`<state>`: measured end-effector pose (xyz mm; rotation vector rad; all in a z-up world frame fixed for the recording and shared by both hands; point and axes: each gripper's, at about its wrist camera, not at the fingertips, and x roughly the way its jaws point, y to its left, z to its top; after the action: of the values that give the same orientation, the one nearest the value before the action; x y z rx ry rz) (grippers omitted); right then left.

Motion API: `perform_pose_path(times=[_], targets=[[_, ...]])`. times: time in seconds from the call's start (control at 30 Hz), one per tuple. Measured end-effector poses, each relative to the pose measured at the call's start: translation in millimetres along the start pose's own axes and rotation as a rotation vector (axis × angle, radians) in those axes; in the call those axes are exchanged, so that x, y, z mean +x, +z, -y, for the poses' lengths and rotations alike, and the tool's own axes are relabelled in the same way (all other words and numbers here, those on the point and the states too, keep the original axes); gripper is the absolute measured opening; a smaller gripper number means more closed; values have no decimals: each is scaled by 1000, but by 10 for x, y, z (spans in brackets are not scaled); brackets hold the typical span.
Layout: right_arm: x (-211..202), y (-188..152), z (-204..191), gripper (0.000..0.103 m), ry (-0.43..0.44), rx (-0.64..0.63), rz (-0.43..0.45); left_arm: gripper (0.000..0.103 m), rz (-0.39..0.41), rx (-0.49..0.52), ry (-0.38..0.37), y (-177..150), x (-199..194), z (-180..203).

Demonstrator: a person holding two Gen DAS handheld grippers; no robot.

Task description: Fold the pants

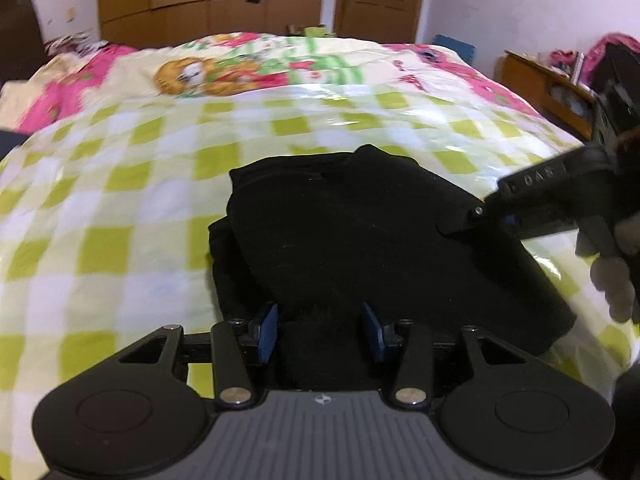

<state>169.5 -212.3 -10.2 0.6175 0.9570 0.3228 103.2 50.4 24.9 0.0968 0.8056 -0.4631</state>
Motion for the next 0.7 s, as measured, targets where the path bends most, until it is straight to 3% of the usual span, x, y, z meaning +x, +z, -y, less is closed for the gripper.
perform_pose_path(times=[0.13, 0.4, 0.57, 0.7], targets=[[-105, 68, 158, 24, -54, 0, 18, 58, -14, 19, 26, 112, 187, 145], [-170, -122, 255, 36, -16, 50, 56, 67, -30, 20, 93, 63, 76, 118], [-349, -268, 102, 37, -110, -9, 134, 67, -27, 83, 177, 50, -5, 249], [-553, -443, 0, 38, -151, -79, 166, 67, -30, 71, 194, -7, -31, 282]])
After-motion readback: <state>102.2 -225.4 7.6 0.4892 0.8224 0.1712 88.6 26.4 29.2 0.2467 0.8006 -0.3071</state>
